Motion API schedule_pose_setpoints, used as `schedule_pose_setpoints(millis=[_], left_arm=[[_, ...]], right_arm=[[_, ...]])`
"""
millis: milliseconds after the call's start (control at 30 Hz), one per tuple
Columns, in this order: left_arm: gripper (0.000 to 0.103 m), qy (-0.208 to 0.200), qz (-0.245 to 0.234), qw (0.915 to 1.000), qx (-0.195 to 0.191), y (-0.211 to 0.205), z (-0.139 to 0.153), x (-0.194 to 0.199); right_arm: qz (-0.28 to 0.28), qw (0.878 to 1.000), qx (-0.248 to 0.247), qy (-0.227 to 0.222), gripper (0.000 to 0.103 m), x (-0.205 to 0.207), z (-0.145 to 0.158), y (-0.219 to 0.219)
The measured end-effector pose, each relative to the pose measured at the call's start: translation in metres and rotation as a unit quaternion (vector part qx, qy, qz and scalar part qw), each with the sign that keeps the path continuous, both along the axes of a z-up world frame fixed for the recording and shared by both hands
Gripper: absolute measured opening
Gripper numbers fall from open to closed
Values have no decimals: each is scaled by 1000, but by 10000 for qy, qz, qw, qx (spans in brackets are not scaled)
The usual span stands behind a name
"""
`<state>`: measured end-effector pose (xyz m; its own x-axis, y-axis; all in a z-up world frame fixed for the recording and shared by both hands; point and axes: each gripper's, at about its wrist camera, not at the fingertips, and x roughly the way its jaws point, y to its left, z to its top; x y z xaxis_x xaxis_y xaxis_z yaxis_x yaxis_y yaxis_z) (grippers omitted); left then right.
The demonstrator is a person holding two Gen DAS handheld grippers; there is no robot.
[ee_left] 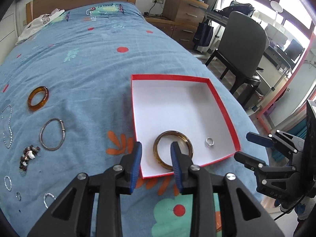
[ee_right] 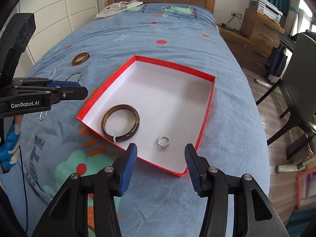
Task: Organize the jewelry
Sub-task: 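Open the right tool to drop the ring while the left tool releases the bangle, then withdraw both tools from the box back toward the remaining jewelry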
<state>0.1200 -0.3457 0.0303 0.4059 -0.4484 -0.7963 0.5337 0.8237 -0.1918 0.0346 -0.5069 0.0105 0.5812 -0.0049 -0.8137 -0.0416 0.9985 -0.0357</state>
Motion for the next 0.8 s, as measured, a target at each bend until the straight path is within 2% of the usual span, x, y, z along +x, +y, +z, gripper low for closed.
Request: schedule_pose_setpoints(millis=[200, 367, 633, 800], left_arm=[[33, -275, 121, 9995, 63, 67, 30, -28], [35, -541, 569, 9968, 148, 153, 45, -49], [35, -865, 1476, 9848, 285, 312, 65, -77], [35, -812, 1977, 9762, 359, 394, 63, -89]], right_arm=[[41, 9988, 125, -470, 50, -33, 34, 38], [259, 9966, 274, -726, 50, -48, 47, 86], [601, 9924, 523, -937, 49, -66, 57, 163], [787, 9906, 621, -933, 49, -74, 55, 202]])
